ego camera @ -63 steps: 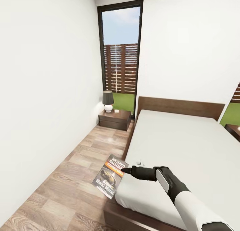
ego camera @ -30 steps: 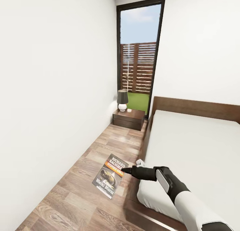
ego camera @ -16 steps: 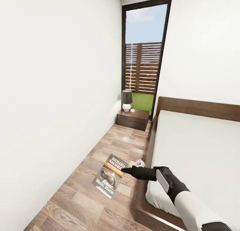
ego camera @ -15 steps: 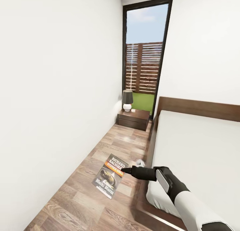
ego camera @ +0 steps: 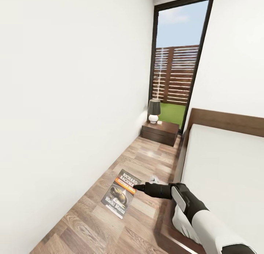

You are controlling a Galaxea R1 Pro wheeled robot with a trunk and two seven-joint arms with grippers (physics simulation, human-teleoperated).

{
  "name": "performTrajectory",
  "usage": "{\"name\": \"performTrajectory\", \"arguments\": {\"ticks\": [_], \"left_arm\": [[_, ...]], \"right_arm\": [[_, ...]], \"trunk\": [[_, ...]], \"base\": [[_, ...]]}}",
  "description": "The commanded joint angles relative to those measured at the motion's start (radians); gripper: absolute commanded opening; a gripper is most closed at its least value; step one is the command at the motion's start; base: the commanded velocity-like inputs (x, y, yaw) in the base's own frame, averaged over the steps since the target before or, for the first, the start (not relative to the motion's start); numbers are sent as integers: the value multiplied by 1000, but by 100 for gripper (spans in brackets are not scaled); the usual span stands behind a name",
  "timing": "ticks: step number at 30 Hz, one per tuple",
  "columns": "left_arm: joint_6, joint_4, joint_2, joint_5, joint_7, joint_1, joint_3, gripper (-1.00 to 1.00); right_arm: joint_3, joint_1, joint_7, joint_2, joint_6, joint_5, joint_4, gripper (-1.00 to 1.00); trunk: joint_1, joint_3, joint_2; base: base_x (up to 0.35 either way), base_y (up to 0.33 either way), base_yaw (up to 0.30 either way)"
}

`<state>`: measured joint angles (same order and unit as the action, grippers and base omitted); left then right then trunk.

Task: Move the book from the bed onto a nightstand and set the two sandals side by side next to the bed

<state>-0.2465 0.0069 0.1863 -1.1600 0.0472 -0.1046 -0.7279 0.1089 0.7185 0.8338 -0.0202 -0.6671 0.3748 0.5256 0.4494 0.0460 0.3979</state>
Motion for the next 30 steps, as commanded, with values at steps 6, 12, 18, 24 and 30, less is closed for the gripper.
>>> {"name": "performTrajectory", "arguments": {"ticks": [6, 12, 18, 24, 30], "left_arm": [[-3, 1, 0, -10, 5, 0, -8, 100], [-4, 1, 0, -10, 5, 0, -10, 100], [-4, 1, 0, -9, 5, 0, -11, 100], [-4, 1, 1, -9, 5, 0, -11, 100], [-4, 1, 0, -9, 5, 0, -12, 100]], "right_arm": [[2, 1, -1, 0, -7, 10, 1, -100], [2, 1, -1, 0, -7, 10, 1, -100], [2, 1, -1, 0, -6, 10, 0, -100], [2, 1, -1, 0, 5, 10, -1, -100], [2, 1, -1, 0, 8, 10, -1, -100]], "trunk": [[1, 2, 2], [1, 2, 2], [1, 2, 2], [1, 2, 2], [1, 2, 2]], "base": [[0, 2, 288], [0, 0, 290], [0, 0, 231], [0, 0, 65], [0, 0, 11]]}}
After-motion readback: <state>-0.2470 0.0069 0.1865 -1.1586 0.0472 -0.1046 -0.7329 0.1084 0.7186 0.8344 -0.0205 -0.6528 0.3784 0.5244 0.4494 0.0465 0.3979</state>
